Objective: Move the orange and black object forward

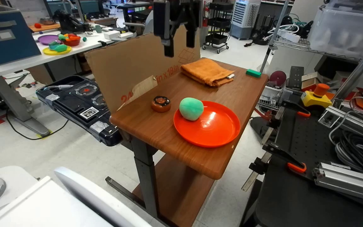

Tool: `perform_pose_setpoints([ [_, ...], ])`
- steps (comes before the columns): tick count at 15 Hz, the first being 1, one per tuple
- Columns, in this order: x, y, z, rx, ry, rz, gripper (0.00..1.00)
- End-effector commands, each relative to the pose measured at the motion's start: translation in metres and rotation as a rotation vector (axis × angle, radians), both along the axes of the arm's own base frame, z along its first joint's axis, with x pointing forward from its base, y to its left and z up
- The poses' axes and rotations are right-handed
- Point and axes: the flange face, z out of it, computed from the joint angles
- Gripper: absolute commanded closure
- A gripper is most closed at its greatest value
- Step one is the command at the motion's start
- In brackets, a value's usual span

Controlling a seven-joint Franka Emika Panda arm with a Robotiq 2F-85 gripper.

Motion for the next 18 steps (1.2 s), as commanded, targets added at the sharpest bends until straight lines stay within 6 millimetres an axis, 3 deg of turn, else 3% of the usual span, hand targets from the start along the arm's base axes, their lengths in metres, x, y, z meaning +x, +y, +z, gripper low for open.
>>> perform_pose_setpoints([
  [1, 0.028, 0.008, -0.032, -0.029, 0.039, 0.01, 0.0],
  [10, 0.06, 0.027, -0.11, -0.089, 0.148, 0.014, 0.0],
  [18, 0.075, 0.032, -0.149, -0.134, 0.249, 0.012, 0.0],
])
